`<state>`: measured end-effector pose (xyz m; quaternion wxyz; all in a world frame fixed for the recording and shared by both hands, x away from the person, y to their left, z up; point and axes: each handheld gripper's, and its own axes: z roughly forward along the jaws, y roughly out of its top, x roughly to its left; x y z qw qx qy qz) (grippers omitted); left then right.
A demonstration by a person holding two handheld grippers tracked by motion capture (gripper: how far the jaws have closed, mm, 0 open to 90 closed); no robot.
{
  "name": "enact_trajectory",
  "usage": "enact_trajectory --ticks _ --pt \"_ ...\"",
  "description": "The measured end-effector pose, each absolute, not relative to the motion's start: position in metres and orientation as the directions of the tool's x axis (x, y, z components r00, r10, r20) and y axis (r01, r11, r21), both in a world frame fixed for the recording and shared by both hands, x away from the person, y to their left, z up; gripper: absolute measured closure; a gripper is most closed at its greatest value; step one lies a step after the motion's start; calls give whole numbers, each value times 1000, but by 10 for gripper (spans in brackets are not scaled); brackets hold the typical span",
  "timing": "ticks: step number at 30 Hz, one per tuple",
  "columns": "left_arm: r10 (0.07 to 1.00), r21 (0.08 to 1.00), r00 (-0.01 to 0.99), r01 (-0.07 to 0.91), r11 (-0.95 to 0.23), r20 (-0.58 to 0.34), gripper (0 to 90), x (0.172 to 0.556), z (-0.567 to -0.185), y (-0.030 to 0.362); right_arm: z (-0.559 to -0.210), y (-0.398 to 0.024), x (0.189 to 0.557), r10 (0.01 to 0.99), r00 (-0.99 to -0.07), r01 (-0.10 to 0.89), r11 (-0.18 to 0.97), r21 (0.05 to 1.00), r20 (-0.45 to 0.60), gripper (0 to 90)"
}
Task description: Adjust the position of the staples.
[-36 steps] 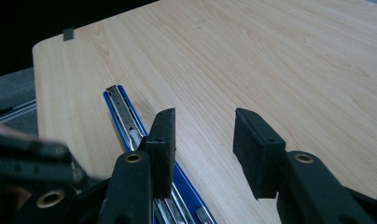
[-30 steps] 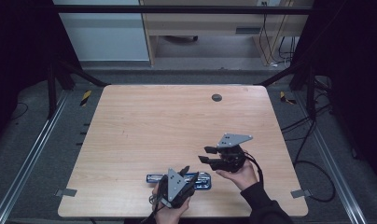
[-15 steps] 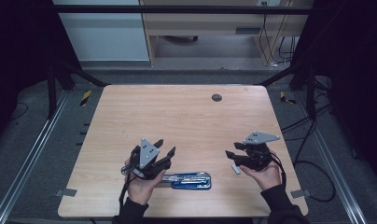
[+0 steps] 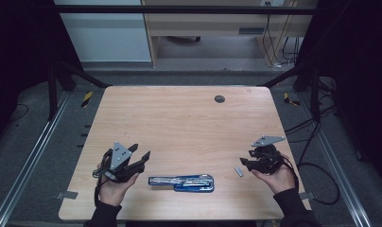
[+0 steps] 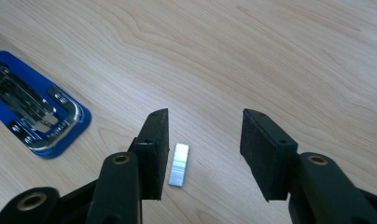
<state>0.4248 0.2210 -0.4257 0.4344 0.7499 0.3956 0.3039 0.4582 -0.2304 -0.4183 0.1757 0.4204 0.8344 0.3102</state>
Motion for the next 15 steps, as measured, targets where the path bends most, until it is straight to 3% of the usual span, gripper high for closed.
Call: enact_trajectory --ticks 15 --pt "904 858 416 426 -288 97 466 415 -452 266 -422 -225 468 817 -576 688 508 518 -34 585"
